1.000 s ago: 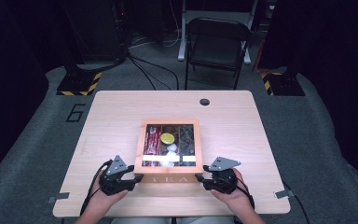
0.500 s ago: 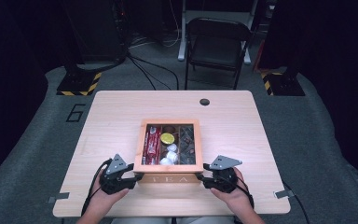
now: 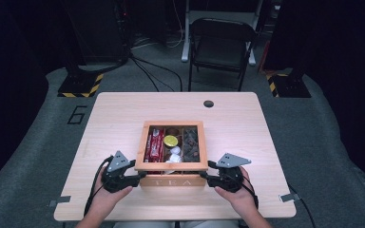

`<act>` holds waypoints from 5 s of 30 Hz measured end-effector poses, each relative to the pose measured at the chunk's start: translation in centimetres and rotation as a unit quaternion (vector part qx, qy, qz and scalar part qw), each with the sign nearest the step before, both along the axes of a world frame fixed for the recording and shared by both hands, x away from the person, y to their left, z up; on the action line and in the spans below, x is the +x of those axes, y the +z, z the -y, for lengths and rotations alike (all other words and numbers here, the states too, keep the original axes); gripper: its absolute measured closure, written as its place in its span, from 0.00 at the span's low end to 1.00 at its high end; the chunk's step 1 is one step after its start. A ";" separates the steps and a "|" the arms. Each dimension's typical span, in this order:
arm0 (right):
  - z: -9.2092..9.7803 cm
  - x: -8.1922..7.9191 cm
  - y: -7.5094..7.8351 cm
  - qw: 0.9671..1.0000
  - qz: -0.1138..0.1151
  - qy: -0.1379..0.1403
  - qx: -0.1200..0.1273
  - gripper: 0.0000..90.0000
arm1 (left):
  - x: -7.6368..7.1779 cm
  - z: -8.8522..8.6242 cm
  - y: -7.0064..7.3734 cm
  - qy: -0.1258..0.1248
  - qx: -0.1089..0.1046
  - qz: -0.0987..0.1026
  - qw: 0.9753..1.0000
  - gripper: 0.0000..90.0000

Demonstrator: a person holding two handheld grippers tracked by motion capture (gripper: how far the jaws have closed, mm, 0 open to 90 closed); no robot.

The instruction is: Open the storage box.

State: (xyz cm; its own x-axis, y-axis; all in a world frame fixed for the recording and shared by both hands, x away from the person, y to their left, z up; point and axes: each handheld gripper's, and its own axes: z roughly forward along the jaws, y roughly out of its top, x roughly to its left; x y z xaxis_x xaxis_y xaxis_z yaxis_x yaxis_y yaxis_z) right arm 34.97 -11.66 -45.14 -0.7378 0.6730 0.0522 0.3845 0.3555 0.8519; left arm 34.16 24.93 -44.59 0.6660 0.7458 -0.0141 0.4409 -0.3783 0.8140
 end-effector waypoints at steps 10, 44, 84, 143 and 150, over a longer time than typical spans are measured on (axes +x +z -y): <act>0.1 0.2 1.4 1.000 -0.007 -0.004 0.003 0.51 | 0.4 -0.2 1.2 0.001 -0.011 -0.009 1.000 0.46; -0.8 5.1 6.3 0.997 0.056 -0.055 0.004 0.56 | 4.7 -0.9 9.2 0.006 -0.039 0.029 0.999 0.51; -1.1 8.2 8.6 0.995 0.069 -0.075 0.011 0.68 | 8.1 -0.6 8.4 0.042 -0.048 0.019 0.998 0.54; -1.8 14.4 7.9 0.993 0.052 -0.106 -0.001 0.63 | 14.1 -0.1 10.7 0.087 -0.053 0.045 0.994 0.69; -2.1 15.2 7.2 0.993 0.045 -0.112 -0.008 0.63 | 14.5 -0.1 10.7 0.089 -0.056 0.045 0.993 0.69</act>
State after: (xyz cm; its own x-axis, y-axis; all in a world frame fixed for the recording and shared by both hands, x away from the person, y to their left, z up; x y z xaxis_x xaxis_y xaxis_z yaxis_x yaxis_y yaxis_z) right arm 50.15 -9.51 -37.92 -0.5713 0.8206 -0.0182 0.3783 0.2829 0.8814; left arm 48.62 25.02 -33.85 0.5263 0.8488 -0.0508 0.4161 -0.2050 0.8859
